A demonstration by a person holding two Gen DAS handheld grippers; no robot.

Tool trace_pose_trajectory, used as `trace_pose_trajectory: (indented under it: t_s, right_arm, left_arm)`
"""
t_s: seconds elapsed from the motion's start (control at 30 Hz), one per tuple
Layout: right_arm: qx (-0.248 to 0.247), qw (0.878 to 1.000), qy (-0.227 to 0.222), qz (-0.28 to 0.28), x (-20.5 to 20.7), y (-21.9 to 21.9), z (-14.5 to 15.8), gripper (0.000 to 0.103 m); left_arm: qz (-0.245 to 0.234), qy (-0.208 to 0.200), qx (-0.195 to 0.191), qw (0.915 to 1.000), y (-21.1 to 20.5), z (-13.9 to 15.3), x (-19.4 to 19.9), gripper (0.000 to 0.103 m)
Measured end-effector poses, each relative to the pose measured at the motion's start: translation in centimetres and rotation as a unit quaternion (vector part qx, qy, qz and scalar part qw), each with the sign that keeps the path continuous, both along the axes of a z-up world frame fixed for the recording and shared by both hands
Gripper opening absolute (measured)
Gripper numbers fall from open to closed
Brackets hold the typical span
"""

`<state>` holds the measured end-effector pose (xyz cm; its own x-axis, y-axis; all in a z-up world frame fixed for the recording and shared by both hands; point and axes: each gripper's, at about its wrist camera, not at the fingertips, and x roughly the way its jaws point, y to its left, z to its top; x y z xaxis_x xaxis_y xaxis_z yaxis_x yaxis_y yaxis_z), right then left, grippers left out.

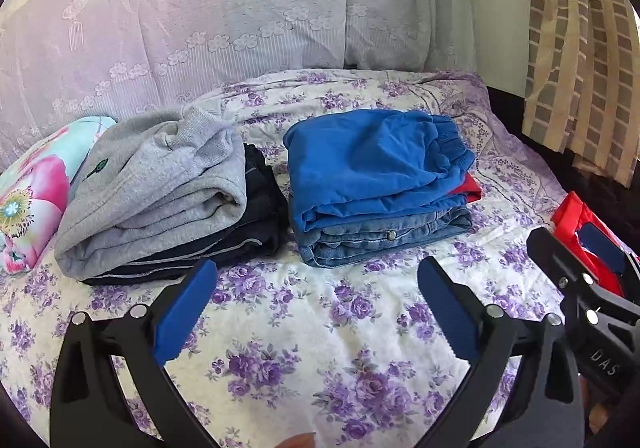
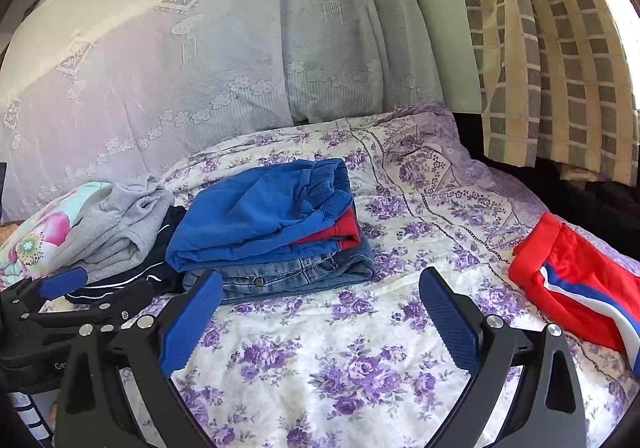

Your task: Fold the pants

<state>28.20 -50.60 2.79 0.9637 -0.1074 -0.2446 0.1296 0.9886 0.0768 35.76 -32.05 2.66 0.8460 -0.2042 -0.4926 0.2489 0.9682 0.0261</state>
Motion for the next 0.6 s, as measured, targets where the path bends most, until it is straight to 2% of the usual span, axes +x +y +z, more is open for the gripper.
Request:
trace_pose_trajectory:
  t_s: [0.17,0.33,0.4,0.47,0.5,0.53,0.6]
  right_arm:
    - [-0.004,1.0,-0.009,0.001,-0.6,0.2,0.3,0.099]
    - [-0.011,1.0,-0.005,0.014,-0.7,0.8,0.3,0.099]
    - [-0.008,1.0,0.007,0.026,-0.4,0.8,0.0,0.099]
    - [0.007,0.999,0.017,0.031,0.1,0.4,-0.3,0.099]
    - [0.02,0.999,0.021,0.033,0.4,0.0,-0.4,0.099]
    - [0.035,0.999,0.019,0.035,0.5,-0.3,-0.3,0.099]
    - [0.055,0.998,0.007,0.035,0.9,-0.4,0.2,0.099]
  left_arm:
    - [0.004,-0.003,-0.003,1.0,0.0,0.2,-0.4,0.098]
    - [-0.006,0.018,-0.005,0.9998,0.3,-0.6,0.4,0.098]
    - [-0.015,0.053,-0.007,0.9985,0.6,-1.9,1.7,0.098]
    - [-0.008,0.114,-0.021,0.9932,1.2,-4.0,3.5,0.098]
    - [-0.003,0.157,-0.043,0.9867,1.8,-5.3,4.5,0.098]
    - [-0.001,0.183,-0.065,0.981,2.3,-6.1,5.0,0.098]
    - [0.012,0.201,-0.096,0.9747,3.4,-6.9,5.5,0.098]
